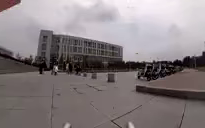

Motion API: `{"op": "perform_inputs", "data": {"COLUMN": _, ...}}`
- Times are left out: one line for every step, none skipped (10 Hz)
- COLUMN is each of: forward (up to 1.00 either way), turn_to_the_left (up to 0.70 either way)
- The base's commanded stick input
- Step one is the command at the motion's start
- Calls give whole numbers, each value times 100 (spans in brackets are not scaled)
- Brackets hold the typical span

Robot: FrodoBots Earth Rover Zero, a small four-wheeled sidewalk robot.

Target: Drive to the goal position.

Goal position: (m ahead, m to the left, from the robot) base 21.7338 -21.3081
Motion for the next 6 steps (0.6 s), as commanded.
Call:
{"op": "perform_inputs", "data": {"forward": 85, "turn_to_the_left": 0}}
{"op": "perform_inputs", "data": {"forward": 85, "turn_to_the_left": 0}}
{"op": "perform_inputs", "data": {"forward": 85, "turn_to_the_left": 0}}
{"op": "perform_inputs", "data": {"forward": 85, "turn_to_the_left": 0}}
{"op": "perform_inputs", "data": {"forward": 85, "turn_to_the_left": 0}}
{"op": "perform_inputs", "data": {"forward": 85, "turn_to_the_left": 0}}
